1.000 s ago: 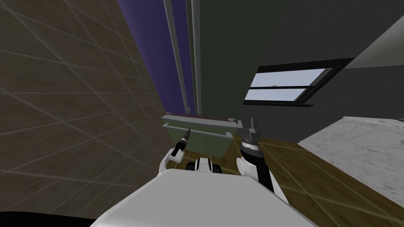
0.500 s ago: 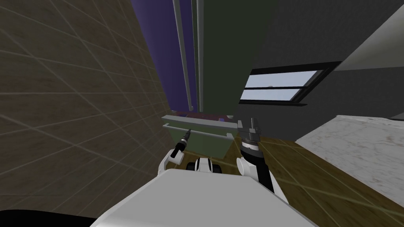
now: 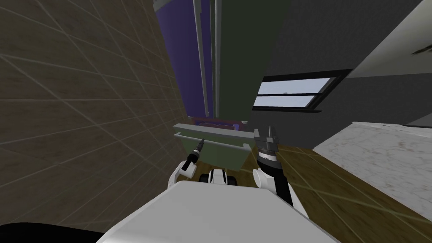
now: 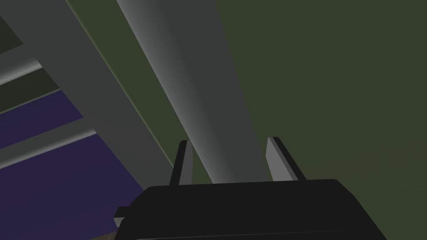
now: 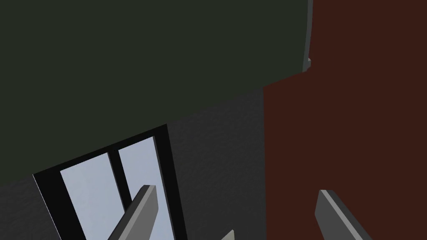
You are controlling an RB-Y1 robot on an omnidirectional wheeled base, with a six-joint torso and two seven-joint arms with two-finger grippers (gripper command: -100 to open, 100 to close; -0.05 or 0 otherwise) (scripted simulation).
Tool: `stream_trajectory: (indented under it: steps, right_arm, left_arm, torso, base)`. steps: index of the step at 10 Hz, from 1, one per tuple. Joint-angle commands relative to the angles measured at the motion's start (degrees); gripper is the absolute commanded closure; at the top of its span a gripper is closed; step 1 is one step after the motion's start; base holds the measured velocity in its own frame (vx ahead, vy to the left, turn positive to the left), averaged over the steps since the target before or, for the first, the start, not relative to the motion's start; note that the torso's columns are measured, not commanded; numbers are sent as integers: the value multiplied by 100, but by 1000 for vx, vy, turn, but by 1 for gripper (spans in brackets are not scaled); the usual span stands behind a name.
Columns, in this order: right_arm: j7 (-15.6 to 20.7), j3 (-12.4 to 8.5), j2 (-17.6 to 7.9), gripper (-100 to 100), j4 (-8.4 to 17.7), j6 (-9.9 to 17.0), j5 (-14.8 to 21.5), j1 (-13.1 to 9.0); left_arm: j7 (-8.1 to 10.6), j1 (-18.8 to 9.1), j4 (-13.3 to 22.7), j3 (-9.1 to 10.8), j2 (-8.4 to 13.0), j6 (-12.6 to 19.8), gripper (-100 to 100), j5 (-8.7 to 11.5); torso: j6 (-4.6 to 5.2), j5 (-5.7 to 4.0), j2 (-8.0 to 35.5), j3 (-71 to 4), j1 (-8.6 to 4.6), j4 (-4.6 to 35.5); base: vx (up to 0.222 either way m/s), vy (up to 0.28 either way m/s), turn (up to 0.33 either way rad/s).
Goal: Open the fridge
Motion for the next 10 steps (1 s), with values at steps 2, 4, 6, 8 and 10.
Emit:
stream_trajectory:
  steps: [2,4,6,8,10]
  right_arm:
    - [0,0,0,0,0,0,0,-1]
    - [0,0,0,0,0,0,0,1]
    - [0,0,0,0,-1,-1,0,3]
    - [0,0,0,0,-1,-1,0,3]
    - [0,0,0,0,0,0,0,2]
  left_arm:
    - [-8,153,-78,-60,63,22,100,-3]
    - [9,210,-433,-59,107,189,-100,27]
    - [16,309,-763,-75,171,407,-100,53]
    - [23,409,-1093,-91,234,625,-100,80]
    - [30,508,-1423,-108,298,843,-100,106]
  torso:
    - [2,8,30,25,-1,-8]
    - [8,2,-11,-3,-12,-6]
    - [12,-6,-15,-8,-20,9]
    - [6,-4,44,27,-12,22]
    - [-3,-19,89,50,-17,55]
  base:
    - [-184,22,31]
    - [-24,6,11]
    - [55,-15,15]
    - [44,-7,6]
    - [18,-3,10]
